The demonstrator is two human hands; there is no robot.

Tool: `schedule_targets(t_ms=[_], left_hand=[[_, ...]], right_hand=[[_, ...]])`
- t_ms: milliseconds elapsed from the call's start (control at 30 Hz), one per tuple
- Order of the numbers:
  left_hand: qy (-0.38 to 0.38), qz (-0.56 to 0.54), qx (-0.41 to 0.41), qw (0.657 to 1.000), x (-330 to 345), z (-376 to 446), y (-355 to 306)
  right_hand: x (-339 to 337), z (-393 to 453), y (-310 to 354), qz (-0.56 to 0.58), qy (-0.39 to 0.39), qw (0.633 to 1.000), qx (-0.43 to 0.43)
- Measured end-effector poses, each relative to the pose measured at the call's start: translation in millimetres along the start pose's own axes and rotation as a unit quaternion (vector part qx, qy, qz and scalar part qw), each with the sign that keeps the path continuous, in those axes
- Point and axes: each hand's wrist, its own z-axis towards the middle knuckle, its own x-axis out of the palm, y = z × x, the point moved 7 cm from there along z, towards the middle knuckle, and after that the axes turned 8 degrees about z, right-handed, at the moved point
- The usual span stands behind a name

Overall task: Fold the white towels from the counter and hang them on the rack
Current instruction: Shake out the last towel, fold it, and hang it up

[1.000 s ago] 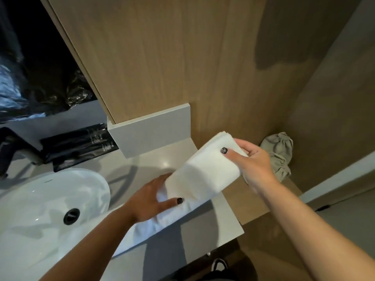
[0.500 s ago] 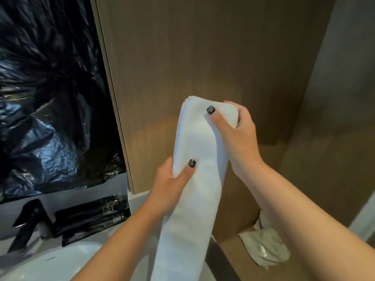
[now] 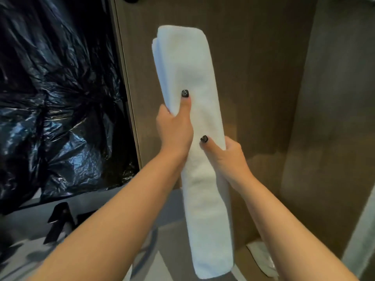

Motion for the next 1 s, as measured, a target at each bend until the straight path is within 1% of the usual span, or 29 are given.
schedule_targets(t_ms=[67,167,300,400,500,600,700,767,900,1000], left_hand=[[-0.010,-0.006,0.007,1.000,-2,0,-16],[-0.009,0.001,0.009,1.000,-2,-4,-34],[-0.012,0.014,0.015,1.000,5,-16,-59],[-0.009,0.020,0.004,1.000,12,-24,-77],[-0.008,0.029,-0.013,0.999,17,-41,-85],[-0.010,0.033,-0.023,0.999,19,-67,-90],[0.001,0.008,-0.037,0.999,22,-94,-97],[0.011,0.010,-0.038,0.999,26,-109,-105],[0.036,0.016,-0.023,0.999,33,-129,-127],[0.067,-0.002,-0.008,0.998,38,-140,-148]], right_hand=[[-1,-13,-7,0.016,0.039,0.998,0.036],[-6,-34,-13,0.032,0.069,0.994,0.076],[-18,-77,-34,0.010,0.112,0.982,0.153],[-38,-116,-46,0.004,0.120,0.972,0.201],[-60,-154,-41,0.022,0.126,0.965,0.229],[-81,-196,-31,0.010,0.130,0.961,0.244],[-101,-226,-21,0.011,0.101,0.967,0.235],[-110,-245,-17,0.005,0.086,0.968,0.237],[-122,-277,-13,-0.005,0.109,0.965,0.239],[-132,-274,5,-0.015,0.137,0.965,0.222]])
